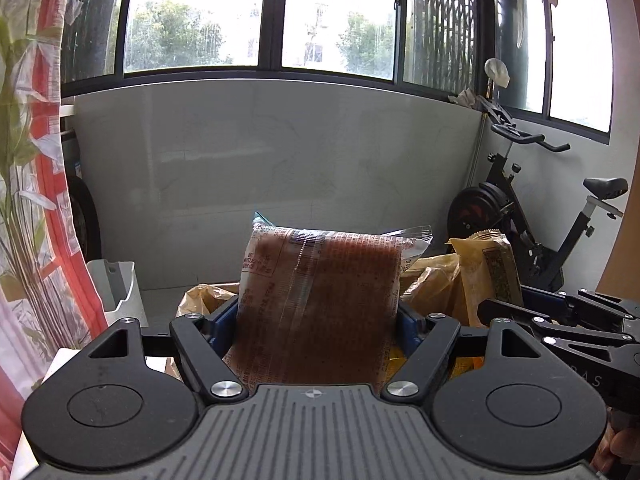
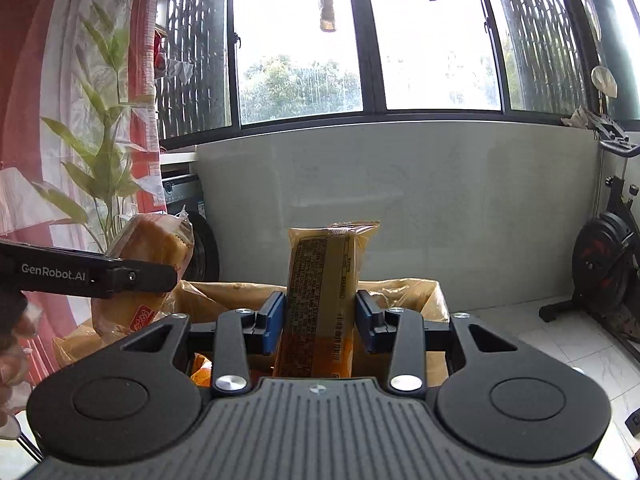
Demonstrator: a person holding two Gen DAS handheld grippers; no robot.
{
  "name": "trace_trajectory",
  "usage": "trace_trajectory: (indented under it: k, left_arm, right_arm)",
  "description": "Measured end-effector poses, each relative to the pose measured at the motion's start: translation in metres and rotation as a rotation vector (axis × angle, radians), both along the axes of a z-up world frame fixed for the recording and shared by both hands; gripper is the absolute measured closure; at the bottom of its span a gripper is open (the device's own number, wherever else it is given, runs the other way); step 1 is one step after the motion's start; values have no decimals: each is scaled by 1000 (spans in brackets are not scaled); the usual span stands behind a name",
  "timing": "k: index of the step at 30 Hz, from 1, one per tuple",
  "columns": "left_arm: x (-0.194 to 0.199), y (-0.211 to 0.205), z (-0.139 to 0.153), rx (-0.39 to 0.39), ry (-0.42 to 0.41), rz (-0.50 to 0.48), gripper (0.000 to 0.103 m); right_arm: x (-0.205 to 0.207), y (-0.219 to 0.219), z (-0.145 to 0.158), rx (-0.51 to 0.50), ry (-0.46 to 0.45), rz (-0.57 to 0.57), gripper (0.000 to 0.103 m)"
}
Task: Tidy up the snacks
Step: 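Carry both packs over the box and open both tools to drop them, then move both open tools back to the snack pile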
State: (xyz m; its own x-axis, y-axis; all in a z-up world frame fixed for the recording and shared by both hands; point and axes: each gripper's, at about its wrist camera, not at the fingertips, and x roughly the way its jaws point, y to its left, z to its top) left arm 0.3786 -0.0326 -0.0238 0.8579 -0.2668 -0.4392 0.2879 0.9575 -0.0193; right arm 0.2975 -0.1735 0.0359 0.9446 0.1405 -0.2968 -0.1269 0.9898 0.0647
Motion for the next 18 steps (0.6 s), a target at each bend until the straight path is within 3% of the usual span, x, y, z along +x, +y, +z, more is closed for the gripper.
trace_trajectory:
  k: [3,5,6,10,18]
  left_arm:
    - [13,-1,-10,20,57,-2,19]
    - [12,4,-12,24,44,20,15]
    - [9,9,-12,16,35,24,14]
    - [-11,30,-5,-14,7,26,15]
    - [-77,56,3,1,-70,42,15]
  right_arm:
    - [2,2,-9,-21,40,18,60]
    - [0,1,-10,-12,49,27,36]
    - [-5,0,-8,-1,41,26,32]
    - [-22,-5,-2,13,14,42,31]
    - [-77,1,-3,23,-36,96,31]
